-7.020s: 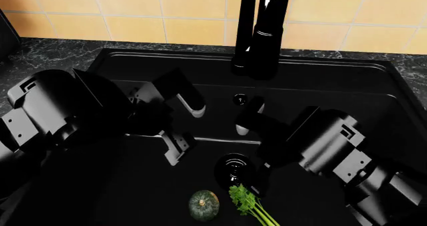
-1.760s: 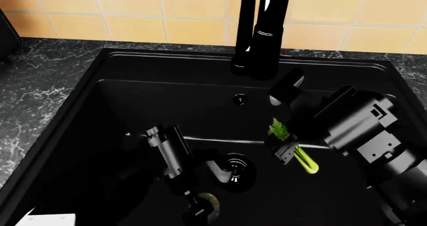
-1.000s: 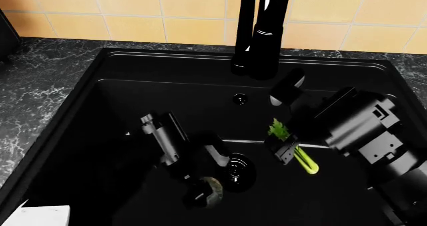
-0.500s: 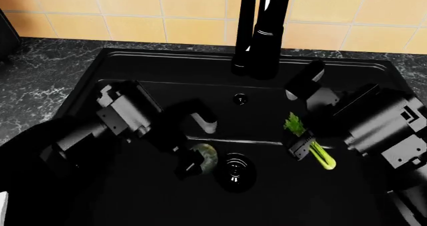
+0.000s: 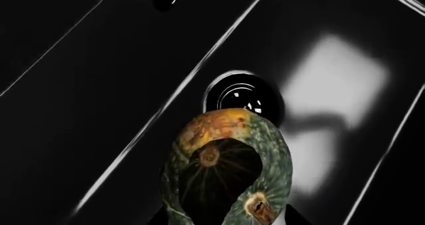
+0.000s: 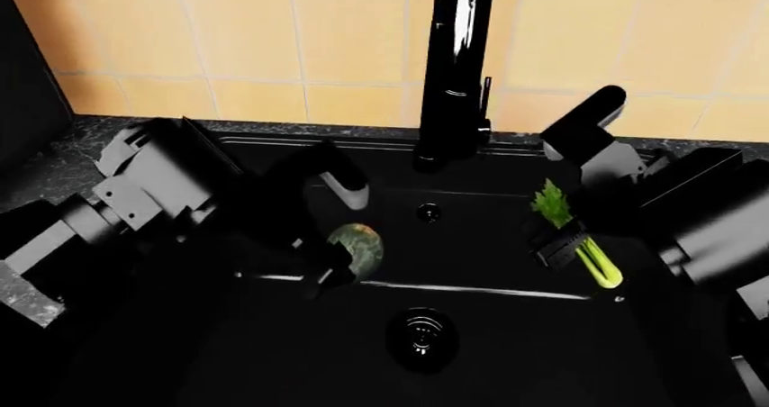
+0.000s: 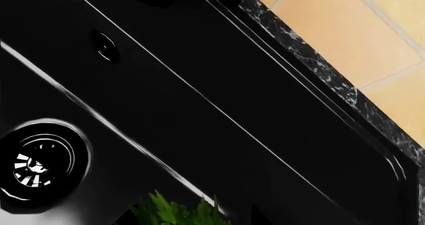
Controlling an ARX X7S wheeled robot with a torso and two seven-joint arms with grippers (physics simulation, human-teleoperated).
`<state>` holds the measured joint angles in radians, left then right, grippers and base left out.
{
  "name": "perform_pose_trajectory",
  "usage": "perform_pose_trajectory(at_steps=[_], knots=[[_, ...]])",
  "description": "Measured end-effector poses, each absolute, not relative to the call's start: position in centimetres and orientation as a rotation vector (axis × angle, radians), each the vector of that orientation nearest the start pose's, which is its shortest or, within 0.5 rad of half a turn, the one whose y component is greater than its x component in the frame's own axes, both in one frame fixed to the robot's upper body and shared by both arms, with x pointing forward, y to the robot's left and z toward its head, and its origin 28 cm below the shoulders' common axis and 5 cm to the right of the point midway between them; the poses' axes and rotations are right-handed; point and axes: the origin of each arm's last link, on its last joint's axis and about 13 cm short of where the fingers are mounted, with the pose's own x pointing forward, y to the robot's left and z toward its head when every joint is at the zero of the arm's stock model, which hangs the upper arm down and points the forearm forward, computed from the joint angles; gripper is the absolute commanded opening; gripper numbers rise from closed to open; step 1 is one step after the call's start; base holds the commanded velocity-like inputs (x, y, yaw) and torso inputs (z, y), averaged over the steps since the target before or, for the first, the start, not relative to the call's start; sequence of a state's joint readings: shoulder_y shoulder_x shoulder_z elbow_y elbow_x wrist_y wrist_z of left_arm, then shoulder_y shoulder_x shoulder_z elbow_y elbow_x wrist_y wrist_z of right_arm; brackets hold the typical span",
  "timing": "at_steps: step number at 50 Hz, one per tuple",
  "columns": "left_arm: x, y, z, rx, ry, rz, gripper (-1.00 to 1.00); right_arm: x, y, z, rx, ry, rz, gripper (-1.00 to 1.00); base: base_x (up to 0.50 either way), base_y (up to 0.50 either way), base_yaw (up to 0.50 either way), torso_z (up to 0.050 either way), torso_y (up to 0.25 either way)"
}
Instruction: Pick up the fruits and vegetables and place them in the sink. Turn on the sink faucet to wash them. Then turn the sink off and put them in the tray.
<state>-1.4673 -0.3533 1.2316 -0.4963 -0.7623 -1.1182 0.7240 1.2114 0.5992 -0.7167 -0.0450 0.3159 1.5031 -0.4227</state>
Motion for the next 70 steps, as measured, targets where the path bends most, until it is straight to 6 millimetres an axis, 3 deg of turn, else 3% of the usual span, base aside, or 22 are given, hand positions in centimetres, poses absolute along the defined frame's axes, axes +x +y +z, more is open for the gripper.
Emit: perform_pose_trajectory(at_steps=[15,32,57,70], knots=[[36.3,23.0,24.8,0.451,0.856,-0.864,-1.00,31.6,-18.2,25.6,-0.578,0.642,0.257,-1.00,0.00,0.00,0.00,0.000,0.250],[34.8,23.8,26.9,0.444,0.783,-0.788,-1.00,31.8,-18.2,26.6,-0.575,0.572,0.207,-1.00,-0.44,-0.02,0.00,0.000,0.000],[32.4,25.2,30.6,0.411,0.625,-0.679,-1.00,31.5,-17.4,29.6,-0.594,0.415,0.143,-1.00,-0.49,0.05,0.00,0.000,0.000],[31.8,24.9,31.1,0.435,0.593,-0.686,-1.00,31.0,-17.1,30.5,-0.580,0.363,0.139,-1.00,-0.31,-0.51,0.00,0.000,0.000]])
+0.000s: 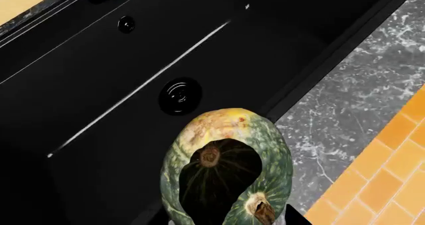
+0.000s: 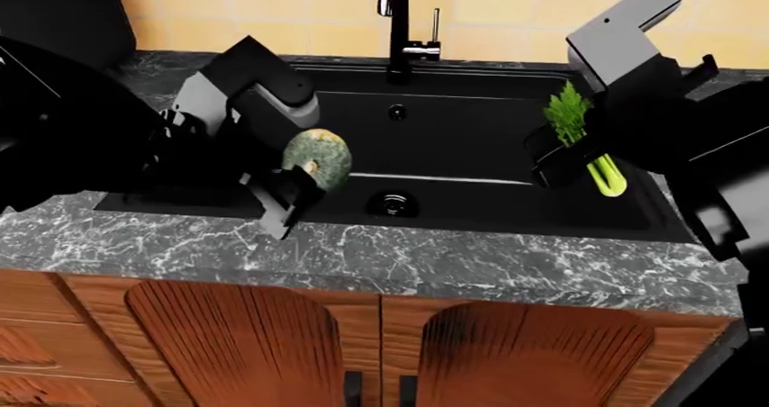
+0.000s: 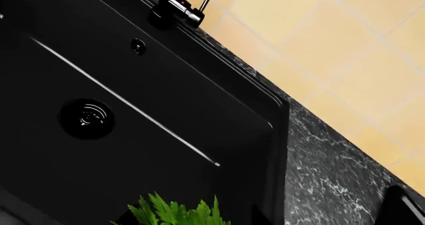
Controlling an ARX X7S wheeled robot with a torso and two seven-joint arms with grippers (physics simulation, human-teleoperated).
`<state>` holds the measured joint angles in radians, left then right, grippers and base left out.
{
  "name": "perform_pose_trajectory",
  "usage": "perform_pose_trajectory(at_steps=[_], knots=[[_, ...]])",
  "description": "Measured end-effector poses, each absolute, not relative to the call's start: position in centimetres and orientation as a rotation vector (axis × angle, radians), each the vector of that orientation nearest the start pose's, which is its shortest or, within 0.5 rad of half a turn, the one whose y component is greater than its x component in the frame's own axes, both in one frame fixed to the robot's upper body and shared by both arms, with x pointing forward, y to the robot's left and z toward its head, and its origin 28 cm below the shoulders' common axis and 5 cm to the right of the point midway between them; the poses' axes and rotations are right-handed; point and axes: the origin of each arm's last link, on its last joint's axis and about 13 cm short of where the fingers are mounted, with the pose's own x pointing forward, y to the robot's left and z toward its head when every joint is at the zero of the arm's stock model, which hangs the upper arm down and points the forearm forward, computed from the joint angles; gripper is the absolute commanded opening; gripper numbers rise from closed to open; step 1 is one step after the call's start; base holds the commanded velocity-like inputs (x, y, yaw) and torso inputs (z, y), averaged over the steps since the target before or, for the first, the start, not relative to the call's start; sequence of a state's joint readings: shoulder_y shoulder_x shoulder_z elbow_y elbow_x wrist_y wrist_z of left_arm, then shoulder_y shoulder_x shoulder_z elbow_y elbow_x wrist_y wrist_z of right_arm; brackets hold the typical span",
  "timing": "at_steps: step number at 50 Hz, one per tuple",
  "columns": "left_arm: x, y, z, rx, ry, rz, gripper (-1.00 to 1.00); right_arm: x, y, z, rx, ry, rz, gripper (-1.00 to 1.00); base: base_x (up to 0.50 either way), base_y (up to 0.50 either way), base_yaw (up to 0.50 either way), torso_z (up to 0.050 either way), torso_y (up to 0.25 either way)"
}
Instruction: Pick up the fruits and vegetables and place them in the sink. Turn on the sink faucet to wash them. Then turn the sink off and put them in the tray.
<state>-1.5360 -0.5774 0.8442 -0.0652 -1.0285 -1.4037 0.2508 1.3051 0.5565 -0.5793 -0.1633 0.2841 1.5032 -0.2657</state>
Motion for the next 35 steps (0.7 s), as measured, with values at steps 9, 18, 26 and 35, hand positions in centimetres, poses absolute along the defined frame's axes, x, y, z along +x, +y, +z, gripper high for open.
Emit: perform_pose_trajectory(at_steps=[9,18,26,35], knots=[[31.68,24.52,31.09,0.452,0.587,-0.698,-1.00,30.91,-17.21,30.71,-0.569,0.332,0.127,-1.00,-0.27,-0.52,0.00,0.000,0.000],[31.71,24.17,30.94,0.464,0.587,-0.710,-1.00,30.93,-17.42,30.79,-0.555,0.309,0.114,-1.00,-0.20,-0.07,-0.44,0.000,0.000],[31.72,24.12,30.88,0.471,0.587,-0.708,-1.00,30.72,-17.31,31.07,-0.540,0.281,0.126,-1.00,-0.18,-0.26,-0.19,0.000,0.000],[31.63,24.06,30.92,0.476,0.582,-0.711,-1.00,30.60,-17.20,31.37,-0.523,0.254,0.142,-1.00,-0.17,-0.50,0.00,0.000,0.000]])
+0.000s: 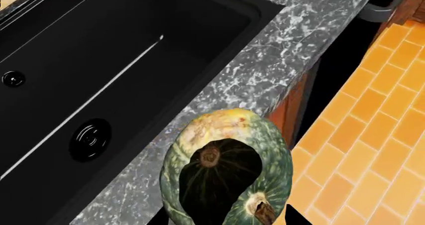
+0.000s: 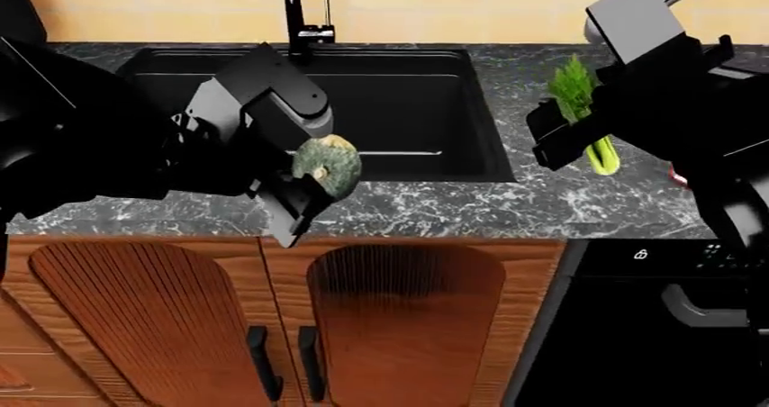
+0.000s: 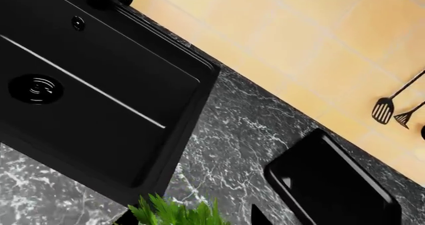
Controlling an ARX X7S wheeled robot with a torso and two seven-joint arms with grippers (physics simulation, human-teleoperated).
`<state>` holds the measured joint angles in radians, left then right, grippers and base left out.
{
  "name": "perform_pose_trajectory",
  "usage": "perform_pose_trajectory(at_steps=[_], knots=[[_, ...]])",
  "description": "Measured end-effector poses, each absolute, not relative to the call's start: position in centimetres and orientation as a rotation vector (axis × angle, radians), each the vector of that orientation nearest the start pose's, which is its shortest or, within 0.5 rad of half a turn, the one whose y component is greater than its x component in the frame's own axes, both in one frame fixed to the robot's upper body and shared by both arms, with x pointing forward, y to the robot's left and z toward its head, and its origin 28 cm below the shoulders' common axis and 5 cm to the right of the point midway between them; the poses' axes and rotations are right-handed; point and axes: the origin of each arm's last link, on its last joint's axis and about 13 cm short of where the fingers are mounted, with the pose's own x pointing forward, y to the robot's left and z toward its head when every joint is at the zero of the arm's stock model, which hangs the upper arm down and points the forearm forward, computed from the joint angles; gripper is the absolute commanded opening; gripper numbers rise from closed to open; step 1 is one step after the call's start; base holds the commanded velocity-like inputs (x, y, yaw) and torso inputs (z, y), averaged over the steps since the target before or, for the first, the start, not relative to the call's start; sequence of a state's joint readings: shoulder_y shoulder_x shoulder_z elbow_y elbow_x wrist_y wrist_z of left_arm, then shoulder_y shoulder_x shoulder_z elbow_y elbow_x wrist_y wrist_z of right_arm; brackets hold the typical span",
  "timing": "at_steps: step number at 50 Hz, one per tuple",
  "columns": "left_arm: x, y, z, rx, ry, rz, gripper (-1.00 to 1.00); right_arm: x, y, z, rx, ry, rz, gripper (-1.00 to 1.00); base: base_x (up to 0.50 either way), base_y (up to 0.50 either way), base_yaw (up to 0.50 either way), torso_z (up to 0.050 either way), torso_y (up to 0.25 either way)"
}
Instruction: Pick up the fruits and vegetables and place them in the sink. Turn on the sink faucet to wash them. Then turn the sink off and put them in the tray.
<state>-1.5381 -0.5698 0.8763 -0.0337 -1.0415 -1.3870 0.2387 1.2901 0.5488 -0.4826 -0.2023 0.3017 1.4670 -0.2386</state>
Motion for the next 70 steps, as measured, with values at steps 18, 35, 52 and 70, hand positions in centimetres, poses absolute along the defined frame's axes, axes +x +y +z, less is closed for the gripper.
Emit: perform_pose_trajectory(at_steps=[18,35,52,70], knots=[[31.5,23.9,30.9,0.482,0.576,-0.716,-1.00,30.5,-17.2,31.2,-0.507,0.243,0.153,-1.00,-0.21,-0.47,0.00,0.001,0.000],[31.6,24.0,30.8,0.481,0.572,-0.717,-1.00,30.6,-17.0,30.9,-0.500,0.245,0.178,-1.00,-0.35,-0.30,0.00,0.000,0.000],[31.6,23.8,31.2,0.480,0.555,-0.716,-1.00,30.3,-17.1,30.8,-0.494,0.241,0.183,-1.00,-0.03,-0.50,0.00,0.001,0.000],[31.4,25.0,32.9,0.420,0.492,-0.627,-1.00,29.6,-17.2,31.7,-0.490,0.200,0.159,-1.00,0.06,-0.49,0.00,0.000,0.001]])
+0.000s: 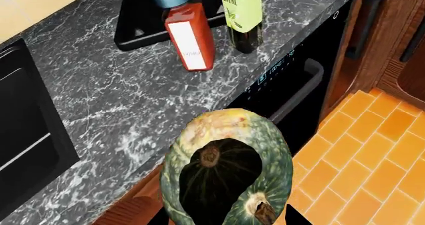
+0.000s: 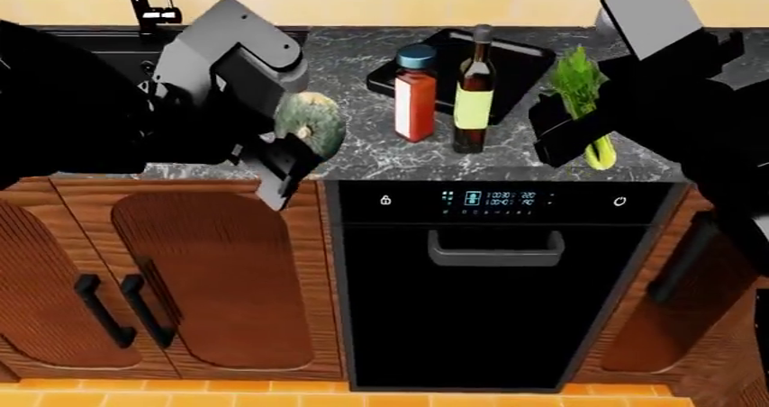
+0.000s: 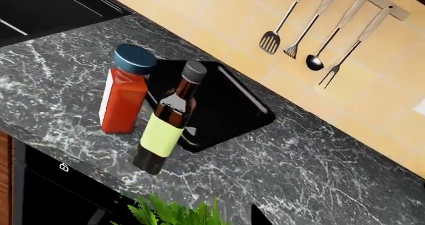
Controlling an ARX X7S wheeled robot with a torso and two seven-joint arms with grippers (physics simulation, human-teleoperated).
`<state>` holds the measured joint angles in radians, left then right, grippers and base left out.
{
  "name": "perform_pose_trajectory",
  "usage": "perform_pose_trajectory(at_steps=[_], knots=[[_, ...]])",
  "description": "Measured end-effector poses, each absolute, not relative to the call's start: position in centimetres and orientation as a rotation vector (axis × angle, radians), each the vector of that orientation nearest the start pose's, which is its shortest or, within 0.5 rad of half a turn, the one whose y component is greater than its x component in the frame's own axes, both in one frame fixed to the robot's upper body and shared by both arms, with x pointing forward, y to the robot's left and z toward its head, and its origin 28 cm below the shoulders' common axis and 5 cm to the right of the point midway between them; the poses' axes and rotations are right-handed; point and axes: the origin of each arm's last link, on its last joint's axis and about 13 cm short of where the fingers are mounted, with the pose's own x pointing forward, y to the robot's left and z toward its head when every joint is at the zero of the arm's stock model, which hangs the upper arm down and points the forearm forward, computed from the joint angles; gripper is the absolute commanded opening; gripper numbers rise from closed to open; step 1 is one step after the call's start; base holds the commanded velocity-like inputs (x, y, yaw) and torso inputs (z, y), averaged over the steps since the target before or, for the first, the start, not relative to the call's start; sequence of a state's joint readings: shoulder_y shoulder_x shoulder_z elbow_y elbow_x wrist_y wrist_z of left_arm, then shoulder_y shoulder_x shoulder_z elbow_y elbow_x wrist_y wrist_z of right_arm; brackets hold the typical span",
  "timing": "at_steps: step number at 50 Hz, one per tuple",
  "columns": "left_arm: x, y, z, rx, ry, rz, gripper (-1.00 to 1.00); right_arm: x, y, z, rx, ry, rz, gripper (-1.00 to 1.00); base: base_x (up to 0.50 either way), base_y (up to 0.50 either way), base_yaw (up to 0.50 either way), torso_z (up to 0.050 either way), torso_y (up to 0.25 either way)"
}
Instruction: Pick up the fruits and vegetables and place them in the sink. Turn on the sink faucet to wash them. Then turn the sink off and put them in the tray.
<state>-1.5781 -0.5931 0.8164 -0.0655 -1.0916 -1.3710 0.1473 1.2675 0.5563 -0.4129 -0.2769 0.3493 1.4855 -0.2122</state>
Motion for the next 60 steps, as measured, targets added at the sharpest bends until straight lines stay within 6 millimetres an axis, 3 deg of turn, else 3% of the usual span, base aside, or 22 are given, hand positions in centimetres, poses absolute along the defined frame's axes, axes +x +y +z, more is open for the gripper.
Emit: perform_pose_trajectory(at_steps=[24,60], knots=[[30.1,26.6,34.8,0.339,0.422,-0.475,-1.00,30.2,-17.2,32.4,-0.491,0.135,0.118,-1.00,0.48,-0.04,0.00,0.000,0.001],[30.4,25.8,34.9,0.378,0.418,-0.498,-1.00,30.3,-17.2,32.4,-0.484,0.134,0.088,-1.00,0.48,-0.11,0.00,0.000,0.002]])
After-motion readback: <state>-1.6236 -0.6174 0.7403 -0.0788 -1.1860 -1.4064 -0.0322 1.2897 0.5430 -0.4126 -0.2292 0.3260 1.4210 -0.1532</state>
